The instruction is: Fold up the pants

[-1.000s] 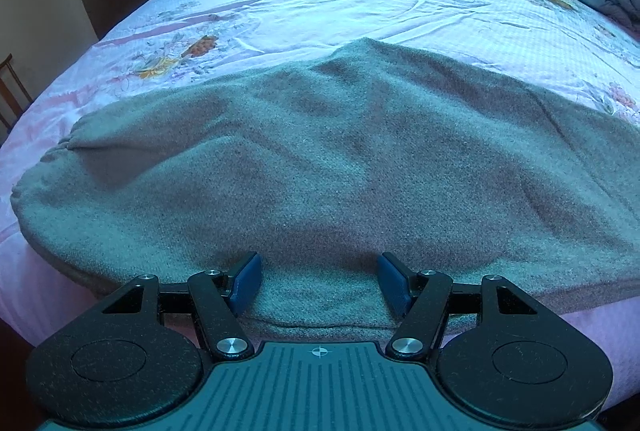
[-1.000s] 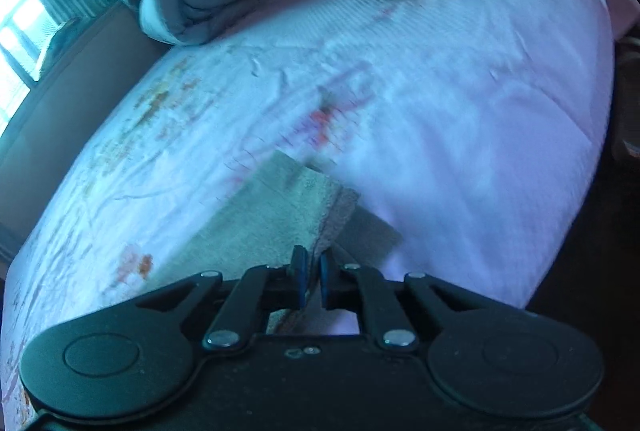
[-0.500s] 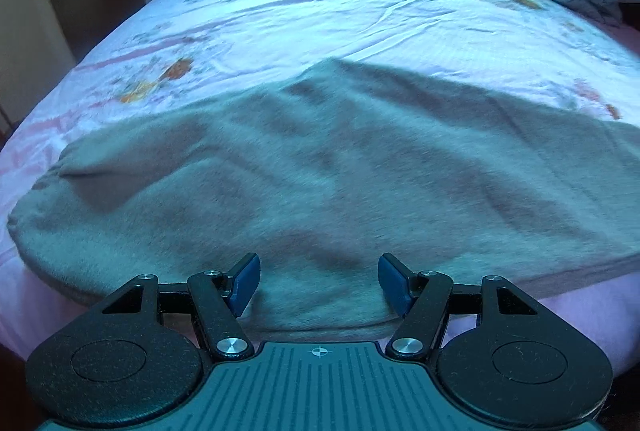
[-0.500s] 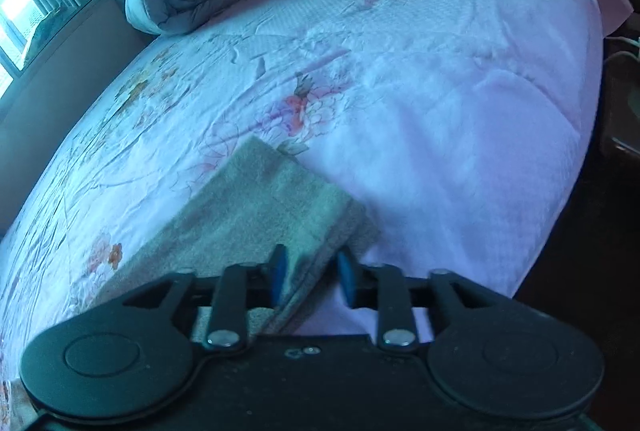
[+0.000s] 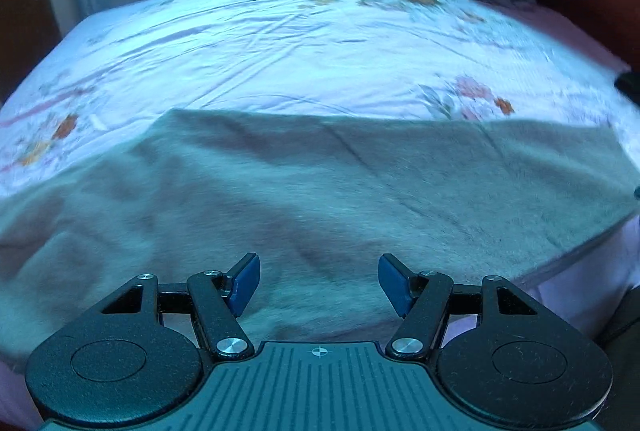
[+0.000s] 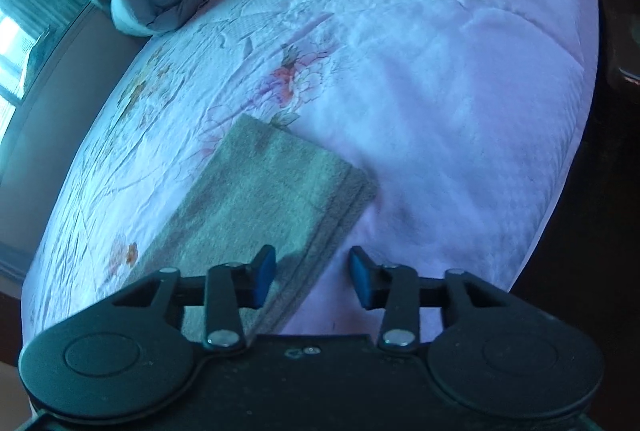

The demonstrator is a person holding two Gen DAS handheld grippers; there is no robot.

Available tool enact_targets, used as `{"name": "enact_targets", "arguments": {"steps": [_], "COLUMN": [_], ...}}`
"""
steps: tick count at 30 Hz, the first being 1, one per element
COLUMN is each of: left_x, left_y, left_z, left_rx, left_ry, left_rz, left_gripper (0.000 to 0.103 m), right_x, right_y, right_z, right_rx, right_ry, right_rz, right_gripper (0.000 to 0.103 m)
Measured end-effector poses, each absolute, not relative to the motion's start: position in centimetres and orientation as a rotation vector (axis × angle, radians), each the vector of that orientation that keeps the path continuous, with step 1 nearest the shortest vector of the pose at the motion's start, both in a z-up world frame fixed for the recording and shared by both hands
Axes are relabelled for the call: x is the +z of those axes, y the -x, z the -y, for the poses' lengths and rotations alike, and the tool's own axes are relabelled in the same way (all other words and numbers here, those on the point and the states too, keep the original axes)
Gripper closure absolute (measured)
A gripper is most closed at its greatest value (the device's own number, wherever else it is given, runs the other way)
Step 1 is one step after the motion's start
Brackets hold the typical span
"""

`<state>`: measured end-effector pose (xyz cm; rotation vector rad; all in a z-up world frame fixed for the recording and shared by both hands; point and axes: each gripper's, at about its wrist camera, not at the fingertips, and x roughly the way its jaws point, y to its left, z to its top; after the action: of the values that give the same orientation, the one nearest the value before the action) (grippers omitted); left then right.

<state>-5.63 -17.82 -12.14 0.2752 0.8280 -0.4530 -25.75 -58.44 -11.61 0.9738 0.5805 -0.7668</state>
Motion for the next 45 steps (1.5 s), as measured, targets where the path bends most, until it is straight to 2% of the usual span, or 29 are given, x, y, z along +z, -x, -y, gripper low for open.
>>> {"name": "enact_targets", "arguments": {"steps": [7, 10, 11, 20, 25, 30, 39, 45], "left_x": [-14.9, -15.1, -15.1, -13.8, -12.1, -14.8, -15.1, -13.1], "left_y": [5.3, 5.3, 5.3, 5.4, 6.3, 7.1, 7.2, 5.4], "left_z": [18.8, 18.8, 18.8, 19.0, 22.9, 26.1, 25.9, 21.5], "left_rx": [-0.421, -0.42, -0.42, -0.444, -0.572, -0.588, -0.592, -0.513], "left_ry": [-0.294, -0.296, -0.297, -0.282, -0.272, -0.324, -0.312, -0.173], "left_rz": [-0.91, -0.916, -0.916, -0.88, -0.859, -0.91, -0.911, -0.89], "left_gripper": [0.037, 0.038, 0.038, 0.038, 0.038, 0.038, 0.037, 0.038], "right_x": [-11.4, -11.1, -10.7, -5.4, -5.1, -5.7, -2.2, 0.9], "right_y": [24.1, 23.8, 23.8, 21.1, 21.0, 22.0, 20.0, 15.9], "right_z": [59.0, 58.9, 58.7, 54.1, 54.5, 55.0, 51.8, 45.7], "right_rx": [-0.787, -0.77, -0.768, -0.663, -0.659, -0.663, -0.501, -0.286], "right_ry": [-0.918, -0.887, -0.857, -0.526, -0.545, -0.583, -0.543, -0.431], "right_rz": [-0.627, -0.631, -0.627, -0.555, -0.557, -0.555, -0.485, -0.477], "right_gripper": [0.081, 0.098, 0.099, 0.101, 0.101, 0.101, 0.101, 0.101]}}
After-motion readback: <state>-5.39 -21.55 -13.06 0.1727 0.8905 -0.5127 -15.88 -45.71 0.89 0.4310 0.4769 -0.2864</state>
